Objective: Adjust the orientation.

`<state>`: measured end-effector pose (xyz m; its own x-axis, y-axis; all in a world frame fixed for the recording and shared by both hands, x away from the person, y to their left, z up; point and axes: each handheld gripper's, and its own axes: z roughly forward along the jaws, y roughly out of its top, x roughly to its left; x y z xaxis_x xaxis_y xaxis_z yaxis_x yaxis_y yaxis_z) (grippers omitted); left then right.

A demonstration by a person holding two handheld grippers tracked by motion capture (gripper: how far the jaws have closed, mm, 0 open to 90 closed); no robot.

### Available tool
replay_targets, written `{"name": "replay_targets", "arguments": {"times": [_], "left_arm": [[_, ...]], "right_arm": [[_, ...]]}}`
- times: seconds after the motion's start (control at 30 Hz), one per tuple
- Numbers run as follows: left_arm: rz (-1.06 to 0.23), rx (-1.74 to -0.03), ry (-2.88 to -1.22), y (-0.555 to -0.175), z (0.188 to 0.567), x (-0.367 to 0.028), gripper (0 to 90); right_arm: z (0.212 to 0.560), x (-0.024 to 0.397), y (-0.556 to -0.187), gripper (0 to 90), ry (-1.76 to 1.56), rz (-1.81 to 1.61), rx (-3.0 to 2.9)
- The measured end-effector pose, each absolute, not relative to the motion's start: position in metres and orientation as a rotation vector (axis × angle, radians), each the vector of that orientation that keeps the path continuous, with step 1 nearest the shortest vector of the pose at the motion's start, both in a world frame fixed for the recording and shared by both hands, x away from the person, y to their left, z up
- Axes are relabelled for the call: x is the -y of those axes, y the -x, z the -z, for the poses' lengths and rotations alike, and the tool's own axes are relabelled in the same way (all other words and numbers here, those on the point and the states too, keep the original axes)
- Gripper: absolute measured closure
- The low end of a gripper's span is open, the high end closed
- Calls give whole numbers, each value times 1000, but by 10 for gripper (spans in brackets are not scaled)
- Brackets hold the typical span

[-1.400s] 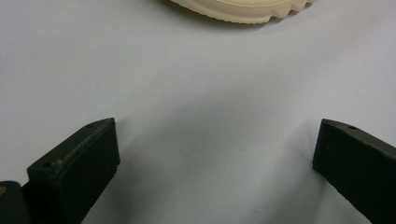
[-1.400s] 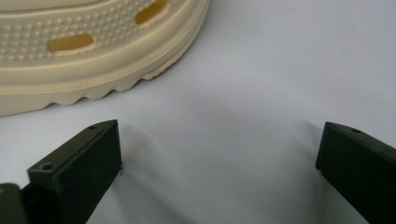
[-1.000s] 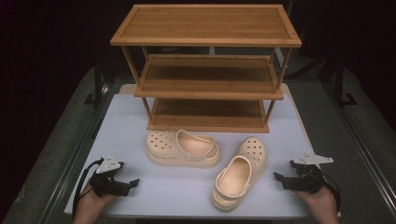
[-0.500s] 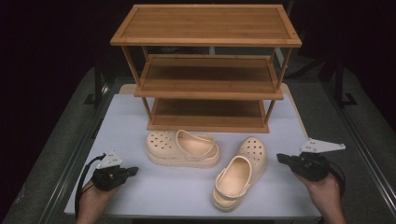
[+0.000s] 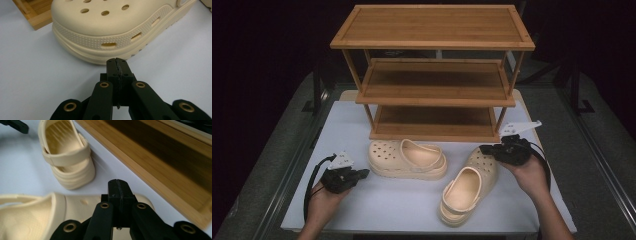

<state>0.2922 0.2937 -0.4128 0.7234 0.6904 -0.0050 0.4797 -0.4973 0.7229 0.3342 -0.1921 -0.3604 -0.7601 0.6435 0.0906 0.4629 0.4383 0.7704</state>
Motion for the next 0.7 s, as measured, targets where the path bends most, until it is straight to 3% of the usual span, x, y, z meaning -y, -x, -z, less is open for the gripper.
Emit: {"name": "replay_targets", "arguments": {"times": [0.7], "left_arm": [[-351,-849,-2242,-307,421,-272,900]], "right_arm": [[367,105,-397,900,-827,-1154,-2692]]}}
